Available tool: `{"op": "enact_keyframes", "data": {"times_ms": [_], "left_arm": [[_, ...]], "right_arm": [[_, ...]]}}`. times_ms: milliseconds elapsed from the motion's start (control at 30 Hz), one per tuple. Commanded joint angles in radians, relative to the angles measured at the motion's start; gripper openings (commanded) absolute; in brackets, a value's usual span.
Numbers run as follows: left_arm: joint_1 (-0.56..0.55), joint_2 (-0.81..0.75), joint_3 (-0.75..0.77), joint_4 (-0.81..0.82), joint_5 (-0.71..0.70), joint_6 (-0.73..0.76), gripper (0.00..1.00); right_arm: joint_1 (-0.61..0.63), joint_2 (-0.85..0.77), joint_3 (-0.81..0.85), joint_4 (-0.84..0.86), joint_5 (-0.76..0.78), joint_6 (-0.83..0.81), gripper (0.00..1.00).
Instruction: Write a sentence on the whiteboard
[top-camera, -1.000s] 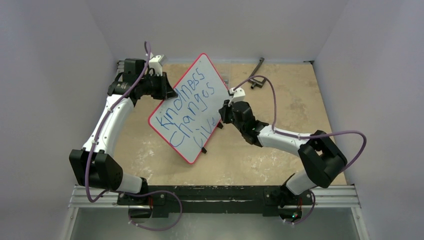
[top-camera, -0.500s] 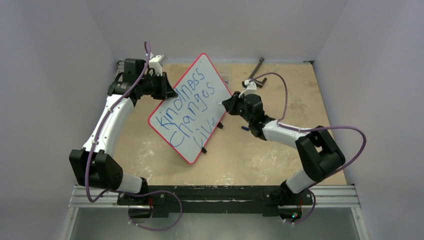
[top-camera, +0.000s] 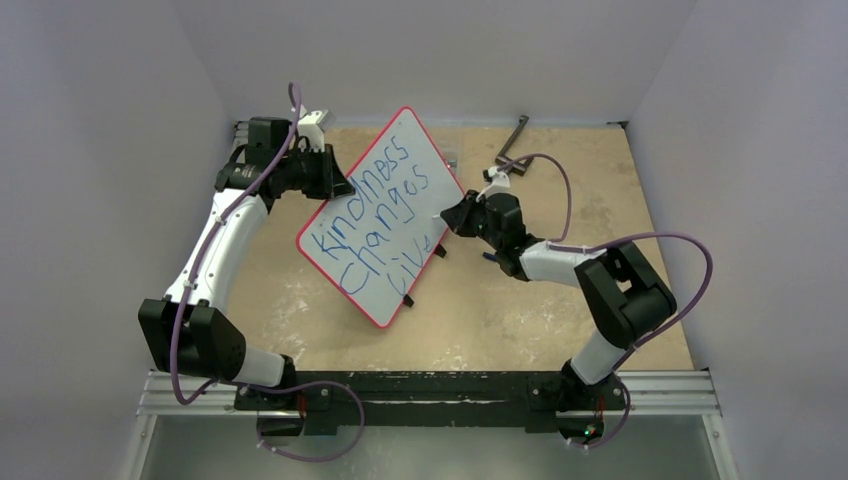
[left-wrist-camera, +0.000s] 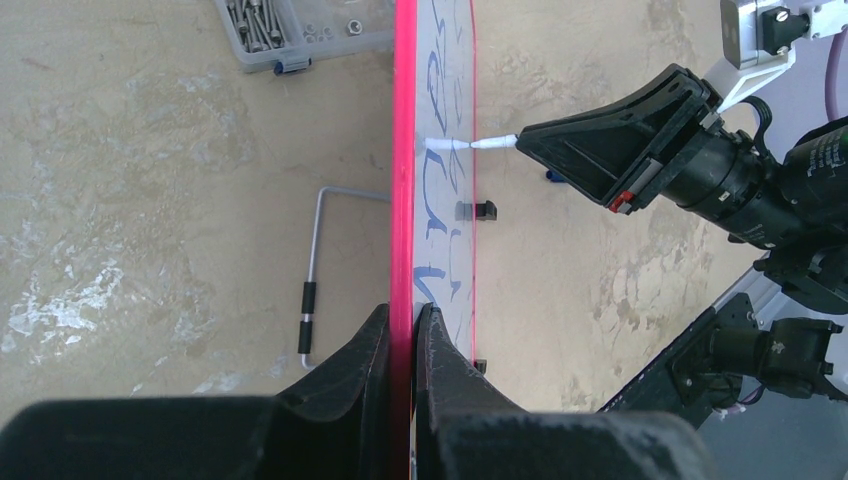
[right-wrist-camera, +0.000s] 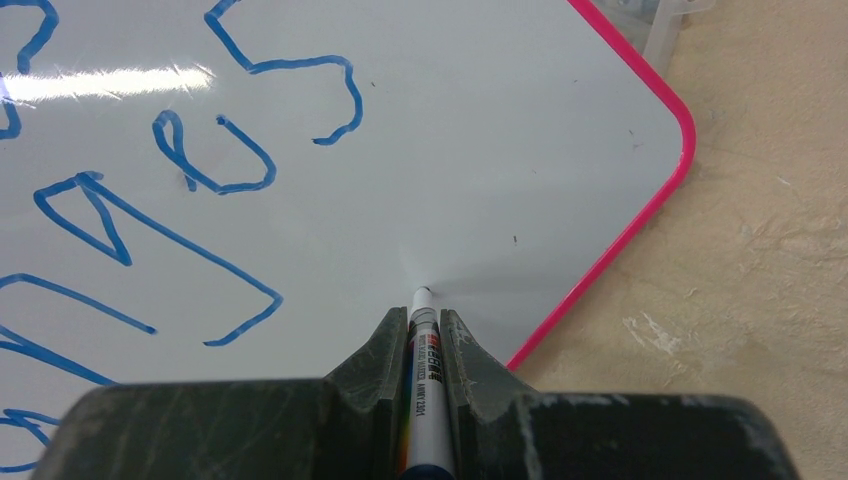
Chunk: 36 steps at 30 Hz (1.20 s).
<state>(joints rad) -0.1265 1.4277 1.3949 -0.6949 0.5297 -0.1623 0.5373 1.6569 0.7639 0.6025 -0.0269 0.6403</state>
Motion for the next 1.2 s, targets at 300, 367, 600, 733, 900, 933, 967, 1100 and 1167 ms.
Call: {"op": "enact_keyframes", "data": {"times_ms": [300, 367, 600, 733, 900, 933, 967, 1100, 1167], "left_arm": [[-0.001, 0.002, 0.003, -0.066, -0.117, 0.084, 0.00], [-0.001, 0.001, 0.003, -0.066, -0.116, 0.084, 0.00], [-0.001, 0.000, 0.003, -0.067, -0.117, 0.084, 0.00], [-0.002, 0.000, 0.002, -0.067, -0.117, 0.084, 0.00], [-0.001, 0.003, 0.001, -0.066, -0.117, 0.084, 0.00], [-0.001, 0.003, 0.001, -0.067, -0.119, 0.085, 0.00], [-0.001, 0.003, 0.001, -0.067, -0.119, 0.086, 0.00], [-0.001, 0.005, 0.001, -0.067, -0.119, 0.086, 0.00], [-0.001, 0.004, 0.001, -0.067, -0.118, 0.086, 0.00]], "right_arm": [[-0.002, 0.011, -0.045, 0.092, -0.087, 0.013, 0.00], [-0.003, 0.013, -0.054, 0.092, -0.097, 0.015, 0.00], [-0.003, 0.025, -0.088, 0.112, -0.121, 0.020, 0.00], [-0.002, 0.031, -0.093, 0.100, -0.106, 0.025, 0.00], [-0.007, 0.033, -0.062, 0.041, -0.038, 0.019, 0.00], [-0.009, 0.034, -0.055, 0.030, -0.027, 0.019, 0.00], [-0.012, 0.034, -0.049, 0.020, -0.018, 0.018, 0.00], [-0.032, 0.038, -0.028, -0.008, 0.003, 0.018, 0.00], [-0.042, 0.045, -0.022, -0.010, -0.002, 0.019, 0.00]]}}
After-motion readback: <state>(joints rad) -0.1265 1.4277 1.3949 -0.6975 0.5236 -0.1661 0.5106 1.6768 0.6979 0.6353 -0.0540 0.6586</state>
